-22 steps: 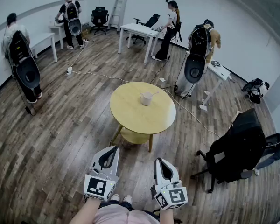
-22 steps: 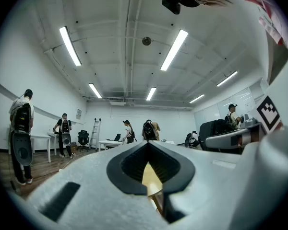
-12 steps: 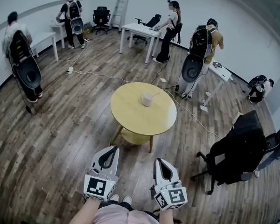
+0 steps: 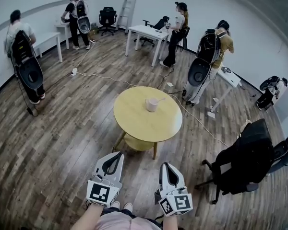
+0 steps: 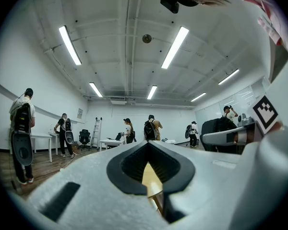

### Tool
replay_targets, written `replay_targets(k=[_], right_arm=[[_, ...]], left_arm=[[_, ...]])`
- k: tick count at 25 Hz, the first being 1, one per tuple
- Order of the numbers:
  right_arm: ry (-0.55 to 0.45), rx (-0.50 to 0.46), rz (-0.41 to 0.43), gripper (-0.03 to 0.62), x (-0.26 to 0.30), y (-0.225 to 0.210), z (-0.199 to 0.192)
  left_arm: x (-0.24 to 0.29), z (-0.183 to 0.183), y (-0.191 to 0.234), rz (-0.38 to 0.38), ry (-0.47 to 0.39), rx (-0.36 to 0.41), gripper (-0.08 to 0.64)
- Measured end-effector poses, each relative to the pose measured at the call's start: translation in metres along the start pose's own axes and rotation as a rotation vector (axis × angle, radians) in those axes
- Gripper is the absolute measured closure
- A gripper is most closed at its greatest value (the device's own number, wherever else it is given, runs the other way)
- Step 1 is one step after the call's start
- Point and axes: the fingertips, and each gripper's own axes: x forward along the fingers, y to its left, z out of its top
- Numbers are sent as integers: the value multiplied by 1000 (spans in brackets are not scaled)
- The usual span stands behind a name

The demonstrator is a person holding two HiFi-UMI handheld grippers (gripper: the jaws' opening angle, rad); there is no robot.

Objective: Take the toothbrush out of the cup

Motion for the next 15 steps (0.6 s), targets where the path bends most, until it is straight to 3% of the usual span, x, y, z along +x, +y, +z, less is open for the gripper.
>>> replay_targets(k=[2, 6, 15], right_arm=[[0, 2, 9, 586, 0, -6, 0], [10, -2, 29, 586, 5, -19, -4], [43, 6, 42, 586, 35, -26, -16]], left_arm=[[4, -5, -5, 0, 24, 0, 563], [16, -3, -9, 2, -29, 14, 563], [46, -5, 12, 1, -41, 18, 563]])
